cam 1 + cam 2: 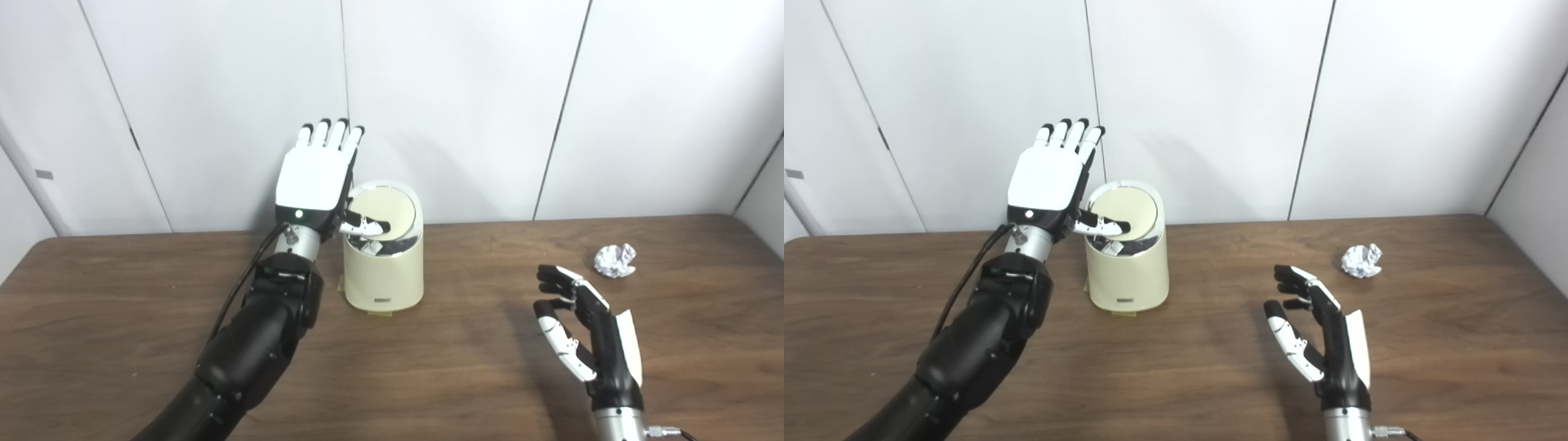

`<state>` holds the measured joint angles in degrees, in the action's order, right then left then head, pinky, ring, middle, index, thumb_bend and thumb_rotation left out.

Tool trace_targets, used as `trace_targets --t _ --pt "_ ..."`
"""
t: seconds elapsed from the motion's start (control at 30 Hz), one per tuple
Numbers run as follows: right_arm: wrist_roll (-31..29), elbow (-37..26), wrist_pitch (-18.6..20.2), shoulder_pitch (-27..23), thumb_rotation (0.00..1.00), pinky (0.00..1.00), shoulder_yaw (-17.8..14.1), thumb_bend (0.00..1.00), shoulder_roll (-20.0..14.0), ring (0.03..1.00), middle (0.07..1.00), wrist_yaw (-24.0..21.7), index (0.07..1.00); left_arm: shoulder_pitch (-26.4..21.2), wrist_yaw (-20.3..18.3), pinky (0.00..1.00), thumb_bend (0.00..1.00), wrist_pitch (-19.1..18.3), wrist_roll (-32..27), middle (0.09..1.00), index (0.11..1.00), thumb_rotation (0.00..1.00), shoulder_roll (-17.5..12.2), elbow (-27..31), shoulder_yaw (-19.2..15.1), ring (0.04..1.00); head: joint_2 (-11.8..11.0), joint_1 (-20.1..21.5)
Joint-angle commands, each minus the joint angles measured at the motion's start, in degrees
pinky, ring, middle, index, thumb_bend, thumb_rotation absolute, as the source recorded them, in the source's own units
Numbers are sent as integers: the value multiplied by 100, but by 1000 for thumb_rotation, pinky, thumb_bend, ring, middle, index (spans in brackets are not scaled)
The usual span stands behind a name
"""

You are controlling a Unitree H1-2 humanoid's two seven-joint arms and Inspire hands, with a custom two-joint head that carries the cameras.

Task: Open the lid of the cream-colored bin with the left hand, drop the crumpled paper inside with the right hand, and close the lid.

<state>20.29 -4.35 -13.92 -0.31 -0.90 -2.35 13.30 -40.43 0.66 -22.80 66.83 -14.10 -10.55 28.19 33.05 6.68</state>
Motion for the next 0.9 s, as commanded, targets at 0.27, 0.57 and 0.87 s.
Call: trace_targets --t 0.27,0.57,0.87 --pt "85 -32 -67 4 683 608 57 241 87 714 737 47 728 -118 -139 1000 1000 67 28 1000 1000 268 -51 -231 -52 1000 31 7" --pt "-38 -56 -68 22 676 615 67 251 114 719 746 3 732 -156 225 1000 1000 160 209 1000 1000 261 -53 -830 188 1000 49 48" --pt "102 -12 -100 -6 682 607 76 227 65 714 742 45 730 98 320 1000 795 174 -653 1000 1000 495 109 -65 -483 1000 28 43"
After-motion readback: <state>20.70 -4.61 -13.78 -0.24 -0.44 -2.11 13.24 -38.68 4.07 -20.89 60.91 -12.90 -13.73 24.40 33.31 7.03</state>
